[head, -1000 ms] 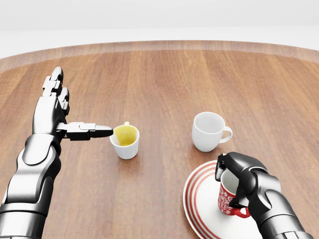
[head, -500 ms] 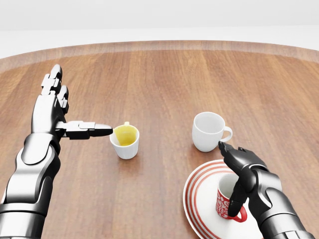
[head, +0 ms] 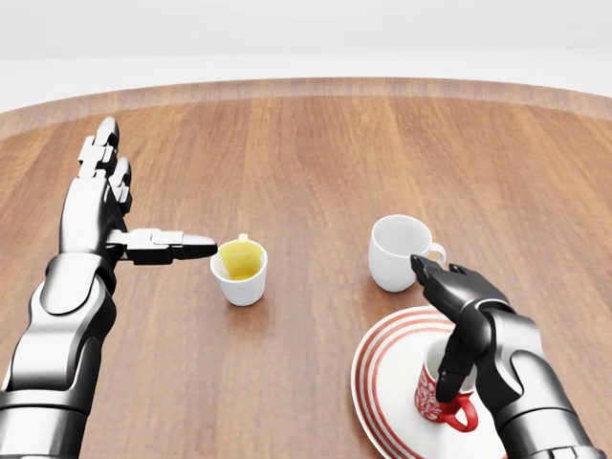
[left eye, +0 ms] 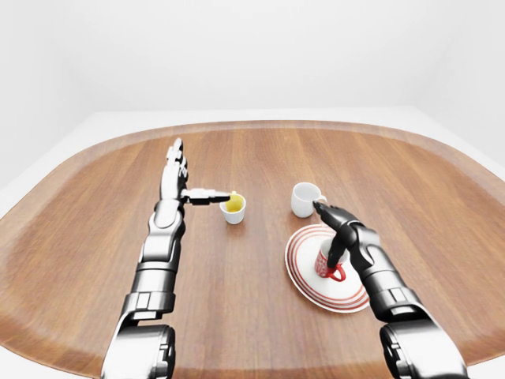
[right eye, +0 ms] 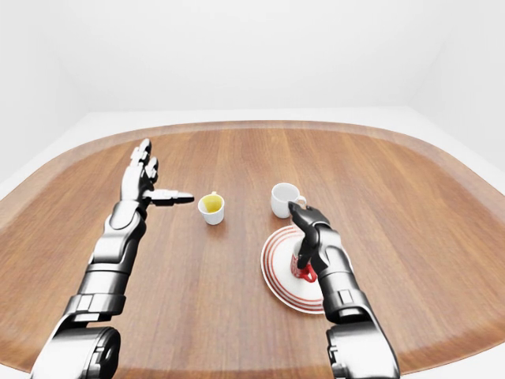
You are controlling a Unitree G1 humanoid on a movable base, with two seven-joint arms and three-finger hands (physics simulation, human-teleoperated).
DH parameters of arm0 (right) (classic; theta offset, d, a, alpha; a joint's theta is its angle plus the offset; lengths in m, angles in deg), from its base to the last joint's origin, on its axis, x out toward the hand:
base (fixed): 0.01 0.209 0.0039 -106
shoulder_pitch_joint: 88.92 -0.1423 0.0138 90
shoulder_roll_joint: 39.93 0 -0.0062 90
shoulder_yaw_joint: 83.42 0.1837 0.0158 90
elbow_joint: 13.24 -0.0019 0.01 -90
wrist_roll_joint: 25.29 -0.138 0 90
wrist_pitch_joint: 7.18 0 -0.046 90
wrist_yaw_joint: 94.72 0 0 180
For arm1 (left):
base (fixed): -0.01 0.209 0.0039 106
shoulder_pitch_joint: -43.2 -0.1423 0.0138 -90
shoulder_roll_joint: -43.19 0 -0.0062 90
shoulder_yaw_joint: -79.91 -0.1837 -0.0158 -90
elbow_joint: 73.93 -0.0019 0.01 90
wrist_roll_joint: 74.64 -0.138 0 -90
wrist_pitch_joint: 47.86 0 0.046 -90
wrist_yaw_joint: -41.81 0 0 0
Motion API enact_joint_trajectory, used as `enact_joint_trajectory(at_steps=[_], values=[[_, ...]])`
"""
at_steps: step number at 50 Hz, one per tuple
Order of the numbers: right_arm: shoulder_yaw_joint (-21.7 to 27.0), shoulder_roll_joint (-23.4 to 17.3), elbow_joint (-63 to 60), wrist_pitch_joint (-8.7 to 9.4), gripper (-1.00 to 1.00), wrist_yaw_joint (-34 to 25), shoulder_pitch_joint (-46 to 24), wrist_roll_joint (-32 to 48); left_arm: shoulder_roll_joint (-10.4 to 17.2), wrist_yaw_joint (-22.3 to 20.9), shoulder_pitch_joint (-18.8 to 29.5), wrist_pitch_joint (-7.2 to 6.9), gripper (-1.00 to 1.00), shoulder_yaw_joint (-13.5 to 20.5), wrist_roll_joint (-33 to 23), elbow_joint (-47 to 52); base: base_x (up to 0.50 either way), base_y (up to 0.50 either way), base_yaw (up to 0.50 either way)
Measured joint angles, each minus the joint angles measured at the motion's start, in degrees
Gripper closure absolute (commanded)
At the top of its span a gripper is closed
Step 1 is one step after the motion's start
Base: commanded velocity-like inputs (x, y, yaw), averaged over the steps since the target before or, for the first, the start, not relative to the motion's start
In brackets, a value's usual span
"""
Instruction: Pick up the red mug and put it on the plate
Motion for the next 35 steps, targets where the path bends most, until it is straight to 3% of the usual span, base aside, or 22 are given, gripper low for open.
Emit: enact_joint_trajectory(at_steps=[26, 35], values=[[2.5, 0.4, -25.8, 0.00, -1.00, -19.7, 1.2, 9.3, -0.1, -0.1, 0.0, 0.00, -1.00, 0.0, 0.1, 1.2, 0.00, 0.00, 0.00], [3.6, 0.2, -32.2, 0.00, -1.00, -19.7, -1.0, 11.1, 0.0, -0.1, -0.1, 0.00, -1.00, 0.0, 0.0, 2.6, 0.00, 0.00, 0.00]])
